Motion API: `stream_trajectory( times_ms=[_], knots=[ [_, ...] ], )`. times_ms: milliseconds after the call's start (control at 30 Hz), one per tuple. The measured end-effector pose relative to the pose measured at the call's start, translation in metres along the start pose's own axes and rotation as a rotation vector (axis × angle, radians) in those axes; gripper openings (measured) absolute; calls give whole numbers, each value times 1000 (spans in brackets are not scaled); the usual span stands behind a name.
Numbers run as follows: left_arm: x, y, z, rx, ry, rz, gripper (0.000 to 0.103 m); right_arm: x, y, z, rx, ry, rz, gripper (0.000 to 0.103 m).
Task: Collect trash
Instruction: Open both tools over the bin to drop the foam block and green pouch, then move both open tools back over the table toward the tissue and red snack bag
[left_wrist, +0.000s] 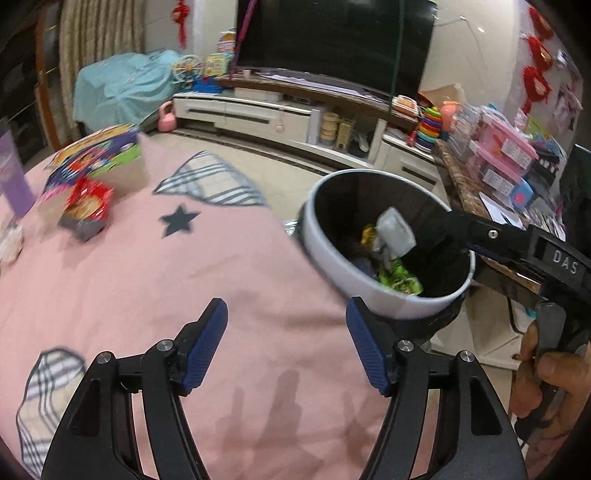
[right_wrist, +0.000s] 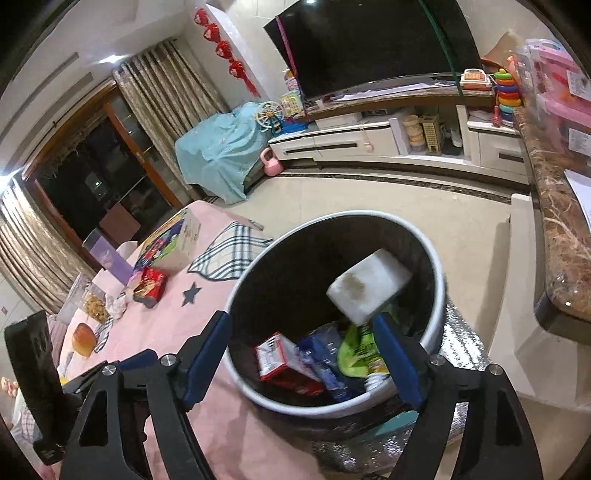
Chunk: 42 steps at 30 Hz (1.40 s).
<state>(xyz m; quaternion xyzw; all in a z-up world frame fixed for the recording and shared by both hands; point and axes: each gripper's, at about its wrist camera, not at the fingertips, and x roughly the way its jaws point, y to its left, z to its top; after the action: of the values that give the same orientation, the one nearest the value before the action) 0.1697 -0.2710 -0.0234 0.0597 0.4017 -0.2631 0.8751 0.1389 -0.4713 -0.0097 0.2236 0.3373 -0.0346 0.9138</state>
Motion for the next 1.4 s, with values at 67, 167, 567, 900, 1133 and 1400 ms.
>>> stream_trajectory(
  times_ms=[67, 167, 567, 900, 1133, 1400],
  knots=[
    [-6, 9, -7, -19, -9, 15, 68, 0, 8, -4, -6, -1, 13, 85],
    [-17, 29, -17, -53, -24, 39, 69, 4, 22, -12, -17, 11, 31, 86],
    [-48, 109, -56, -229, -52, 119, 73, 26, 88, -44, -82, 75, 113, 95],
    [-68, 159, -85, -343, -59, 155, 74, 47, 123, -66, -112, 135, 139, 95],
    [-75, 183, -93, -383, -63, 193, 74, 64, 147, -78, -143, 163, 139, 95],
    [-75, 213, -98, -430, -57, 229, 74, 84, 172, -80, -179, 187, 155, 95]
  ],
)
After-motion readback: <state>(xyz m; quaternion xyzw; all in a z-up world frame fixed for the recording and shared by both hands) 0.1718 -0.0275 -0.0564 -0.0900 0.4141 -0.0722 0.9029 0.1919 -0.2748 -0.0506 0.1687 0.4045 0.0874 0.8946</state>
